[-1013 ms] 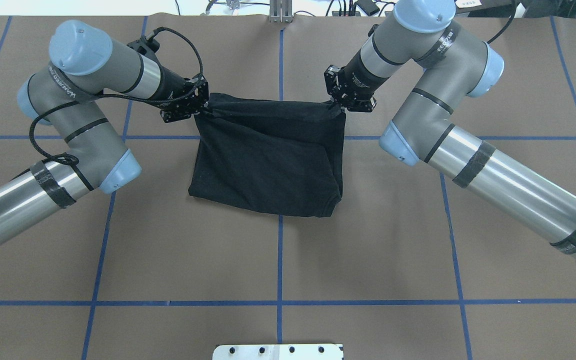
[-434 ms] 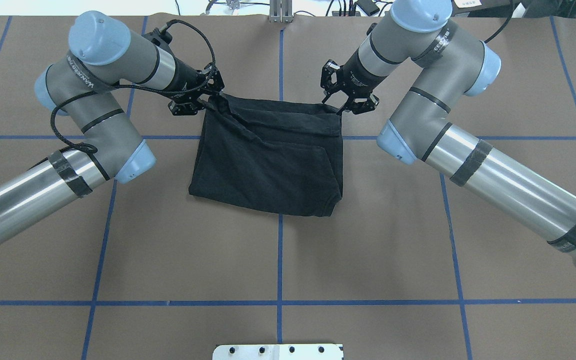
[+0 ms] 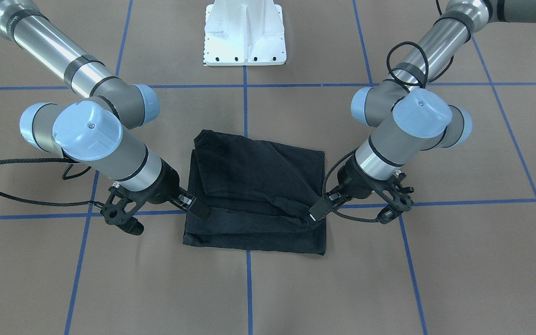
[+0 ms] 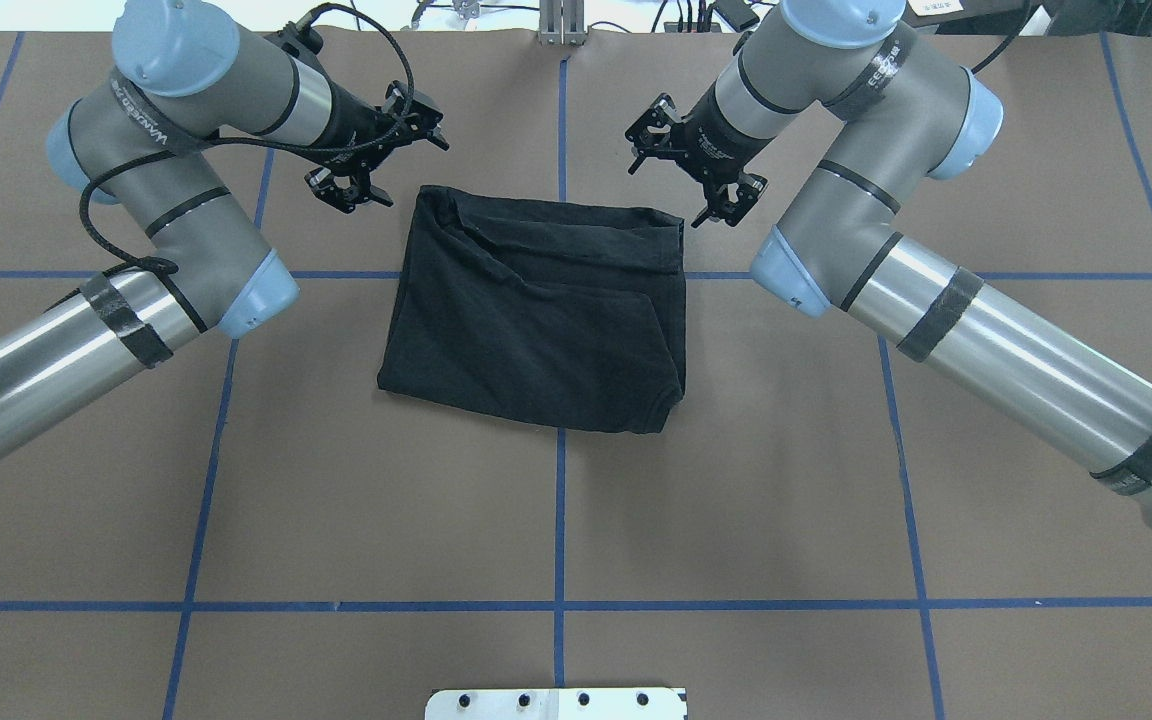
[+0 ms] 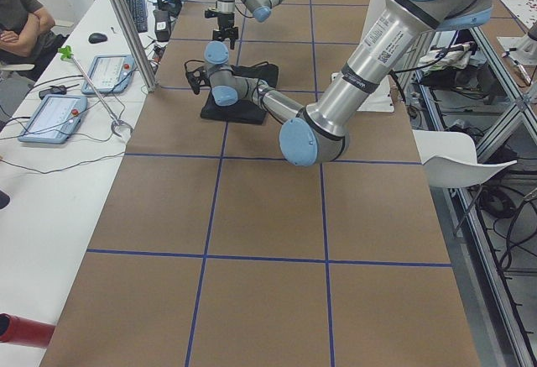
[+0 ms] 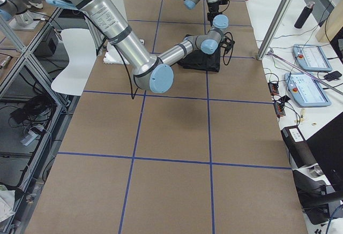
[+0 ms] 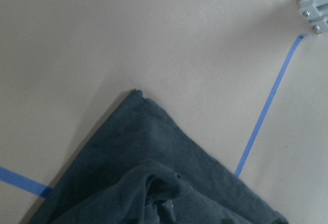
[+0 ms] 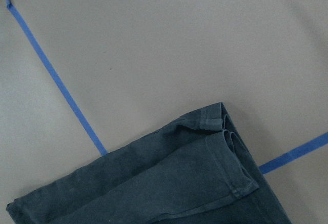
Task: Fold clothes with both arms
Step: 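Lower the folded edge onto the far edge and open both grippers, then press the right gripper along the folded bundle's far edge to flatten it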
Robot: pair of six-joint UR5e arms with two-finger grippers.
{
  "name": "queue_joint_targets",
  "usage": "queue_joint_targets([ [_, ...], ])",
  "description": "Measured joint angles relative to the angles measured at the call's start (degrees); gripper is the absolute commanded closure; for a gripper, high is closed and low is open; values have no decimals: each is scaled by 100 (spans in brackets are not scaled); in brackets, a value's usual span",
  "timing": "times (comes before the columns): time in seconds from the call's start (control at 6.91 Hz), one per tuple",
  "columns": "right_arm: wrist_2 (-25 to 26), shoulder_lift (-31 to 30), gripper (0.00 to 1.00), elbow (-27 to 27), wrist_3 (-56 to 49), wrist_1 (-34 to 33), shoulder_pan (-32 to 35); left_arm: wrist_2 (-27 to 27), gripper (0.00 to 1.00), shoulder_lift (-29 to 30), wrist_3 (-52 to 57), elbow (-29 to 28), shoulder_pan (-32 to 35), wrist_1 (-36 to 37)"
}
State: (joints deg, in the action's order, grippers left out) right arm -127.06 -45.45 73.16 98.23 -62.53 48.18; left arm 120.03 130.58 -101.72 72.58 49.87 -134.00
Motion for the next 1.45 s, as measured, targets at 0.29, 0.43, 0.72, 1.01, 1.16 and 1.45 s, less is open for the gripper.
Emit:
queue_joint_targets([
  [0.29, 179, 45, 0, 0, -116, -43, -324, 29, 0, -3, 26, 3, 118, 66],
  [0.43, 351, 29, 0, 14, -361, -89, -479, 37, 0, -11, 31, 4, 155, 78],
  [0.72, 843, 26, 2, 64, -1323, -367, -733, 44, 0, -38, 37, 3, 189, 89],
  [1.01, 1247, 26, 7, 84, -2360, -649, -878, 46, 0, -59, 44, -7, 195, 93],
  [1.16, 1322, 6, 14, 100, -2779, -710, -899, 46, 0, -63, 46, -12, 196, 93],
  [1.45, 1310, -38, 24, 152, -3159, -740, -929, 47, 0, -68, 47, -16, 201, 87],
])
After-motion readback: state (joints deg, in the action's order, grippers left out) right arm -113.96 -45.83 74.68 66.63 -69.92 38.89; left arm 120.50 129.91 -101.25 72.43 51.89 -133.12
